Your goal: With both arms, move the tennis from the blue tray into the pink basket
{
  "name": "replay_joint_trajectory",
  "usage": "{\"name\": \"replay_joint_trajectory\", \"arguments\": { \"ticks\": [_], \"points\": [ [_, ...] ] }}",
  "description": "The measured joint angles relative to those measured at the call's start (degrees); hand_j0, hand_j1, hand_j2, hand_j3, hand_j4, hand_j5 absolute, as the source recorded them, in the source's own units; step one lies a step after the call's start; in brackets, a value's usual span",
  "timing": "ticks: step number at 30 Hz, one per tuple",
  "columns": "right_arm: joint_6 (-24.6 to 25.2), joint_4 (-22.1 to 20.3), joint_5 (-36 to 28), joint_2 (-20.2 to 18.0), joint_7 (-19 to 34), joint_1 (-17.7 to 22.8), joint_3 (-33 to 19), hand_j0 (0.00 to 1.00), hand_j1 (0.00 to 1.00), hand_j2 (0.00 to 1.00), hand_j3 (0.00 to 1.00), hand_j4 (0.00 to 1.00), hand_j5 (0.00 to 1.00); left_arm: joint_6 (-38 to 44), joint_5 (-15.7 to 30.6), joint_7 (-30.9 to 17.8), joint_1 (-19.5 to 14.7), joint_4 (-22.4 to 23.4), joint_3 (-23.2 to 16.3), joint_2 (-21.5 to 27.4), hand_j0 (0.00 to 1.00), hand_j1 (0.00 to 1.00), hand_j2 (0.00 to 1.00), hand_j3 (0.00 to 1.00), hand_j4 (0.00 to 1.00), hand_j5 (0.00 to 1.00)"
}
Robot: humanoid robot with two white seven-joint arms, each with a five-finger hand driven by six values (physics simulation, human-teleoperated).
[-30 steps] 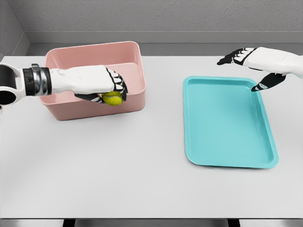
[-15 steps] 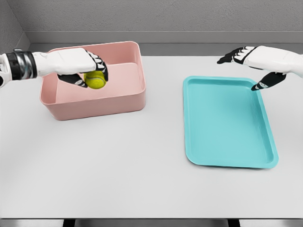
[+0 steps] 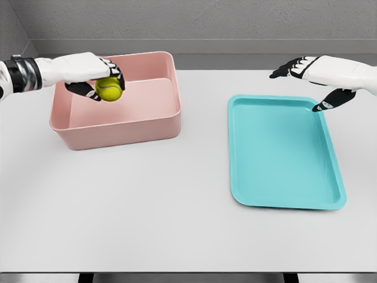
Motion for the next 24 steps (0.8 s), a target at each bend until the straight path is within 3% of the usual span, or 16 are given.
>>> {"name": "replay_joint_trajectory", "arguments": {
  "ticks": [1, 3, 4, 18, 20, 24],
  "points": [
    [0.00, -0.02, 0.00, 0.00, 0.00, 0.00, 0.00, 1.00, 1.00, 1.00, 1.00, 1.00, 1.00, 0.00, -0.06, 0.00, 0.00, 0.22, 0.16, -0.08, 0.58, 0.58, 0.58, 0.58, 0.58, 0.58],
    [0.00, -0.05, 0.00, 0.00, 0.00, 0.00, 0.00, 1.00, 1.00, 1.00, 1.00, 1.00, 1.00, 0.01, -0.12, 0.00, -0.09, 0.38, 0.35, -0.15, 0.92, 0.92, 0.92, 0.92, 0.92, 0.92],
    [0.00, -0.06, 0.00, 0.00, 0.00, 0.00, 0.02, 1.00, 1.00, 1.00, 1.00, 1.00, 1.00, 0.01, -0.13, 0.02, -0.09, 0.42, 0.42, -0.15, 1.00, 1.00, 1.00, 1.00, 1.00, 1.00],
    [0.00, -0.49, 0.00, -0.69, -0.65, -0.09, 0.07, 1.00, 1.00, 1.00, 1.00, 1.00, 1.00, 0.02, 0.08, 0.16, 0.18, -0.63, 0.69, 0.61, 1.00, 1.00, 1.00, 1.00, 1.00, 1.00],
    [0.00, -0.55, 0.00, -0.78, -0.84, -0.09, 0.08, 1.00, 1.00, 1.00, 1.00, 1.00, 1.00, -0.02, 1.26, 0.87, 1.49, -4.19, 0.91, 1.71, 1.00, 1.00, 1.00, 1.00, 1.00, 1.00],
    [0.00, -0.77, 0.00, -0.89, -0.99, -0.09, 0.14, 1.00, 1.00, 1.00, 1.00, 1.00, 1.00, 0.01, 9.38, 2.15, 5.98, -16.62, 1.26, 10.84, 1.00, 1.00, 1.00, 1.00, 1.00, 1.00]
  ]
}}
